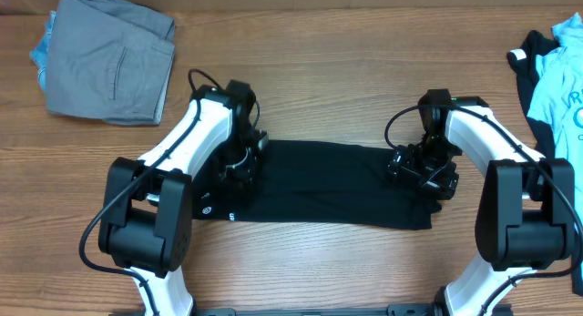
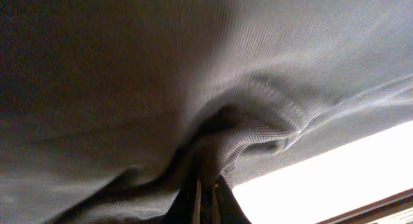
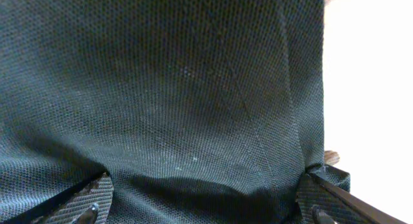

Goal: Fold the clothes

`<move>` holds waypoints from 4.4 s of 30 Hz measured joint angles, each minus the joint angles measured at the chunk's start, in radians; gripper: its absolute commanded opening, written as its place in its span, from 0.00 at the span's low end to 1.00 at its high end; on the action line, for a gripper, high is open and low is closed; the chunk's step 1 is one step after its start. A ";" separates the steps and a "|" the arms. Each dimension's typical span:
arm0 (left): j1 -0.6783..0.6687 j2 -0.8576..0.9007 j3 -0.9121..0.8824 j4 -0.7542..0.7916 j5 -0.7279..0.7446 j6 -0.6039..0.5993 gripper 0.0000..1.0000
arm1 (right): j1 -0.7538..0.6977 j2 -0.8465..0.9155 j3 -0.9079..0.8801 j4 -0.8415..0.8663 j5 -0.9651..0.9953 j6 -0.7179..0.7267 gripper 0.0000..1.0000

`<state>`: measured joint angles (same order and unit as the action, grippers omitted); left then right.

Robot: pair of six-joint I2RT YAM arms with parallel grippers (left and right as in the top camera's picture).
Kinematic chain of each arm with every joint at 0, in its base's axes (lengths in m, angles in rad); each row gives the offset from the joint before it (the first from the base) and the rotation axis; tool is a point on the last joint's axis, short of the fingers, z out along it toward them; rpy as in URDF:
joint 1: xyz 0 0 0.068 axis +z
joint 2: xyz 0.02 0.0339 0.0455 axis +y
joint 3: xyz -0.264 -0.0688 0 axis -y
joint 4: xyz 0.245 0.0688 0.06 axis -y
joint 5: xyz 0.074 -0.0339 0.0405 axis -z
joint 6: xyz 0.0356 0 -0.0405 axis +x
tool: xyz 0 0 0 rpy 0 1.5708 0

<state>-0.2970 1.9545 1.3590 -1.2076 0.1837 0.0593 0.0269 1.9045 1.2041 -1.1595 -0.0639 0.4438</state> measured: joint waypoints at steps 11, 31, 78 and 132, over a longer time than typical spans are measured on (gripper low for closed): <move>-0.024 0.000 -0.033 -0.146 0.055 0.000 0.61 | 0.000 0.000 0.000 -0.003 -0.004 0.000 0.95; -0.028 0.000 -0.002 -0.072 0.000 -0.106 0.04 | 0.003 -0.183 0.071 -0.119 -0.023 -0.003 0.53; 0.493 -0.021 -0.204 0.183 0.140 -0.202 0.04 | -0.090 -0.035 -0.071 0.282 -0.179 0.004 0.04; 0.540 -0.545 -0.214 0.014 0.225 -0.217 1.00 | -0.323 -0.036 -0.112 0.174 -0.481 -0.366 1.00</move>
<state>0.2428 1.4097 1.1450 -1.1938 0.4091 -0.1581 -0.2958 1.8687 1.0920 -0.9852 -0.5449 0.0776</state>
